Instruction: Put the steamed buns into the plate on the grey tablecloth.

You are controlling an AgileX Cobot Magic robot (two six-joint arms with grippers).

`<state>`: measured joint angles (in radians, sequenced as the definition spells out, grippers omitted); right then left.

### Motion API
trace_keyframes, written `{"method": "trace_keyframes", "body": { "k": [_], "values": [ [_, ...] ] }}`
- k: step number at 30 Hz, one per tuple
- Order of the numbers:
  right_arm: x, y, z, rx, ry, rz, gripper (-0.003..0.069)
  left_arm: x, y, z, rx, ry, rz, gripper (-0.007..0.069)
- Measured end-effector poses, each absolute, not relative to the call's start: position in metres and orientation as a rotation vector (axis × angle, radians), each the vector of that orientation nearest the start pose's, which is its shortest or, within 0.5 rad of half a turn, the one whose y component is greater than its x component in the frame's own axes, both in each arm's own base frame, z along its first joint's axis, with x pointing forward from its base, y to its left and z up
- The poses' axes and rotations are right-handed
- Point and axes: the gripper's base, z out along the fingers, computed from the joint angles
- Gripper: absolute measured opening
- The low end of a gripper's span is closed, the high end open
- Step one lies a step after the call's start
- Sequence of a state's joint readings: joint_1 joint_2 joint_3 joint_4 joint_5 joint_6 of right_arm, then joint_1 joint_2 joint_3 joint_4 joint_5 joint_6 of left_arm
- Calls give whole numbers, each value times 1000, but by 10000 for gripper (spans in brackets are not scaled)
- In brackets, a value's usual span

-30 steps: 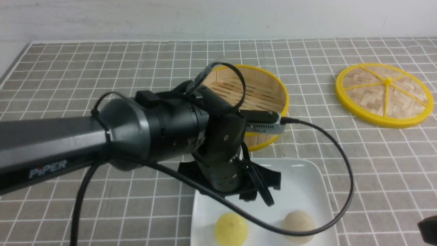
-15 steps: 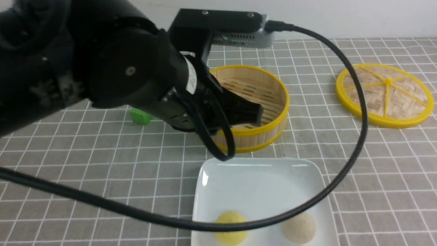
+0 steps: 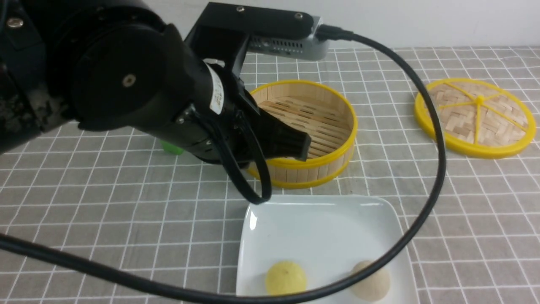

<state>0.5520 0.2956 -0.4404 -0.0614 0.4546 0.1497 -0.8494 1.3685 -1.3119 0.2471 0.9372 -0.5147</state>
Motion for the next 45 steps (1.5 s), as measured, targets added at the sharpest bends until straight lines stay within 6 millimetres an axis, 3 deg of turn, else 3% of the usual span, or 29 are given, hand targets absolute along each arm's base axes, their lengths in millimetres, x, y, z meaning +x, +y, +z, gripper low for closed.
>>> {"method": "trace_keyframes", "body": {
  "k": [7,33,37,41,45],
  "values": [
    [65,38,298,-374,1652,471,1,201,-201,365,505,2443,-269,1],
    [65,38,295,-376,1651,468,20,200,-201,365,503,2458,-268,13],
    [62,34,281,-351,1655,446,25,200,-201,365,503,2459,-266,15],
    [59,24,255,-263,1685,361,32,200,-201,365,503,2459,-266,15],
    [56,13,212,-141,1773,238,36,200,-201,365,503,2459,-266,16]
  ]
}}
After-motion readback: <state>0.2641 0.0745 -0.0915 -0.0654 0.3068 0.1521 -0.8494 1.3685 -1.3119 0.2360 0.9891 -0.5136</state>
